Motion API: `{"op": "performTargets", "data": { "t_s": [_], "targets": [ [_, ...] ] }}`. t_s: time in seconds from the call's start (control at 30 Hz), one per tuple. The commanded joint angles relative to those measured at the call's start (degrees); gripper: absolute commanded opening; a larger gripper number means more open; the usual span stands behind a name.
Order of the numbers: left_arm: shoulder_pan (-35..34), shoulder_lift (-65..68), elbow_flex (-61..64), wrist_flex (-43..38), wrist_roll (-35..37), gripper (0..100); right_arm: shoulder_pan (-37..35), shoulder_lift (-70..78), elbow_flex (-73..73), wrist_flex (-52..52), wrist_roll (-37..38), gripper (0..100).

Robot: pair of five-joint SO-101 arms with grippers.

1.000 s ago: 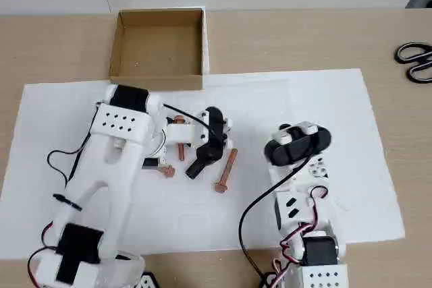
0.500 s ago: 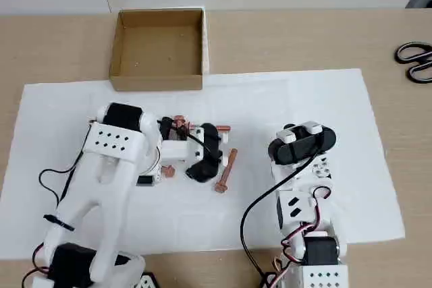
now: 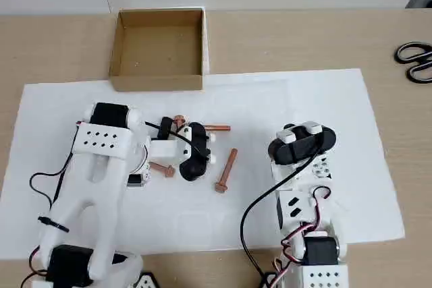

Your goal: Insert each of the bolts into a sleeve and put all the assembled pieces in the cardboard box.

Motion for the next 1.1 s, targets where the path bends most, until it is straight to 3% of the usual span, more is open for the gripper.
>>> {"op": "performTargets", "data": {
  "t_s": [0.0, 0.2, 0.5, 0.9, 1.07],
  "targets": [
    [-0.53, -1.85, -0.48, 0.35, -14.07, 1, 0.22, -1.1, -0.35, -1.63, 0.0, 0.5],
    [-0.44, 3.52, -2.59, -3.08, -14.77, 1, 0.4, -1.01, -0.35, -1.54, 0.0, 0.5],
    [-0.44, 19.69, -12.79, 1.05, -14.42, 1, 0.48, -1.01, -0.26, -1.19, 0.26, 0.5],
    [4.13, 20.84, -14.55, 0.97, -14.15, 1, 0.57, -1.01, 0.88, -1.54, 0.35, 0.5],
    [3.78, 20.84, -16.66, 1.05, -10.64, 5, 0.57, -1.01, 0.88, -1.54, 0.35, 0.5]
  ]
}}
